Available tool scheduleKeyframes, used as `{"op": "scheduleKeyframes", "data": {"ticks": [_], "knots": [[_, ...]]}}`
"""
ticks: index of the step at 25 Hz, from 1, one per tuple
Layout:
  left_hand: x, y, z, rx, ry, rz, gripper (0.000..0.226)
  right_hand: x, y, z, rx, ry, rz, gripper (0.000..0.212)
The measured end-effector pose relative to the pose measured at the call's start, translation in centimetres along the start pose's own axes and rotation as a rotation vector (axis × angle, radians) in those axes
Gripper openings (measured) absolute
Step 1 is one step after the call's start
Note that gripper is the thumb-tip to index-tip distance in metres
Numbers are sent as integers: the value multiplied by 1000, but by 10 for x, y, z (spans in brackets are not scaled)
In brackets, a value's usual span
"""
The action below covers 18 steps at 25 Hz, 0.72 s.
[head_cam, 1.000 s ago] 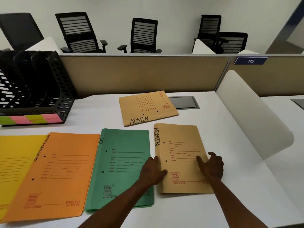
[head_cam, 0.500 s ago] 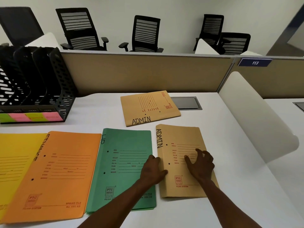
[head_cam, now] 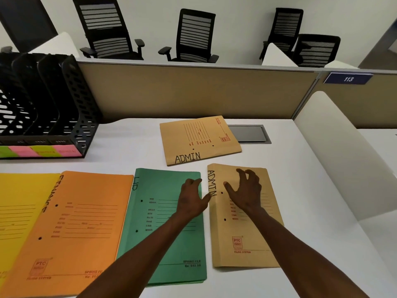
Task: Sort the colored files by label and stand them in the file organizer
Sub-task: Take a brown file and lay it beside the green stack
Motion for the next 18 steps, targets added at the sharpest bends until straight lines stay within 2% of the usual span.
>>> {"op": "scheduleKeyframes", "data": {"ticks": [4, 8, 13, 18], "knots": [[-30, -12, -7, -17, -28, 60, 73, -33, 5, -12, 34, -44, -28, 78], [-63, -23, -14, -159, -39, 160, 77, -69, 8, -19, 99, -116, -61, 88], [-103, -36, -22, -282, -151, 137, 88, -112, 16, -20, 151, -147, -129, 95], [-136, -41, -36, -290, -365, 96, 92, -153, 24, -12, 95, 6, -227, 107]]}}
Point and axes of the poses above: each hand's wrist, its own x-axis away from the middle knuckle, its own y-axis out of the palm, z = x × y, the point moved 2 cm from there along -x, towards the middle knuckle, and after that the axes turned 4 degrees about -y, right-handed, at the moved point
